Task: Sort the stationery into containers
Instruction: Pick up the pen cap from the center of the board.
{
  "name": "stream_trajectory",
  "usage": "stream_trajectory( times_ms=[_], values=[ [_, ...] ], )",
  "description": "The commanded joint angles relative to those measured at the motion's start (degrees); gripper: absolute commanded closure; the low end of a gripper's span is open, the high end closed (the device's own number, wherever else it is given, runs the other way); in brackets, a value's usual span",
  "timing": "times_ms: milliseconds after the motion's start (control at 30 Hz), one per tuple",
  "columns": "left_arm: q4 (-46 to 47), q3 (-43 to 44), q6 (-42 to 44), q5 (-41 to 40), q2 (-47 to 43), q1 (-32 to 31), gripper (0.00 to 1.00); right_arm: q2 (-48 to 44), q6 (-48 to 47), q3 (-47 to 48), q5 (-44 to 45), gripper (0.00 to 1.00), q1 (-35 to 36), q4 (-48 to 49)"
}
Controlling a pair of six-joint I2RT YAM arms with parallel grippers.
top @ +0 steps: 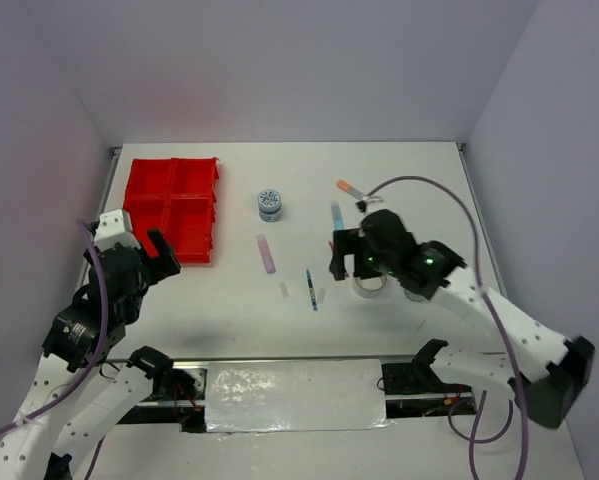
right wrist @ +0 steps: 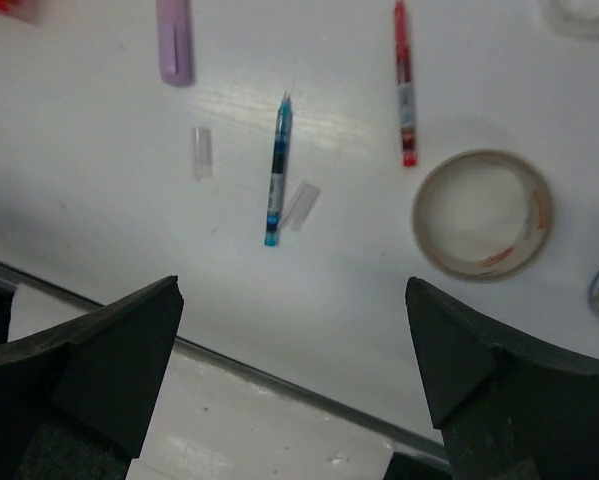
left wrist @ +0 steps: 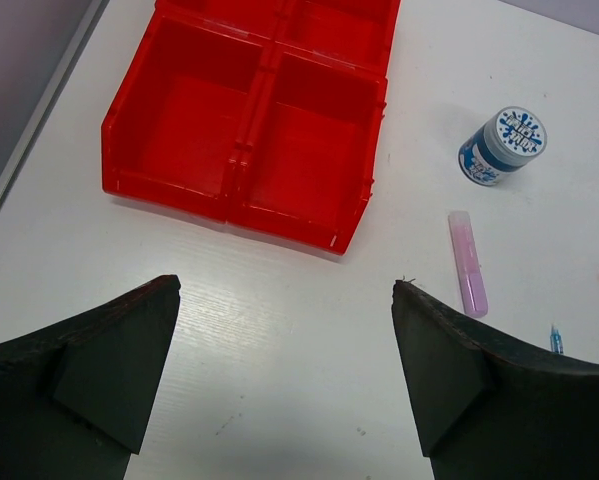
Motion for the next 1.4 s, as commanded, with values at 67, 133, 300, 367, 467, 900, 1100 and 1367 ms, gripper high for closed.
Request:
stream_trajectory(
  times_ms=[67, 133, 300, 367, 467, 900, 1100, 1367],
  values=[
    [1.7, 0.1, -0.3, -0.6, 0.8, 0.4, 0.01, 16.6, 12.4, 3.8, 15.5, 0.02, 13.7, 5.5],
    [1.8, 0.0, -0.2, -0.2, 0.9, 0.4, 0.01, 22.8, 14.0, 4.6, 16.5, 0.07, 15.1, 7.4],
    [2.3, -0.3, 0.3, 1.2, 0.8, 0.3, 0.01, 29.1, 18.7, 4.1, 18.8, 0.27, 16.8, 9.8],
    [2.5, -0.4, 0.5, 1.8, 1.1, 0.3, 0.01, 29.9, 19.6, 2.7, 19.0, 0.4, 16.8, 12.0],
    [2.7, -0.2, 0.9, 2.6, 1.8, 0.3, 0.01, 30.5, 20.2, 2.3, 19.1, 0.43, 16.8, 12.8],
    [3.0, -0.4, 1.3, 3.7, 2.0, 0.3, 0.01, 32.8, 23.7, -1.3, 19.9, 0.55, 13.8, 12.9],
    [3.1, -0.4, 1.6, 4.4, 2.3, 0.3, 0.01, 35.1, 23.9, -4.2, 17.9, 0.55, 11.9, 15.6],
    [3.4, -0.5, 1.9, 5.0, 2.7, 0.2, 0.01, 37.5, 23.6, -5.0, 16.7, 0.56, 11.5, 17.8]
  ],
)
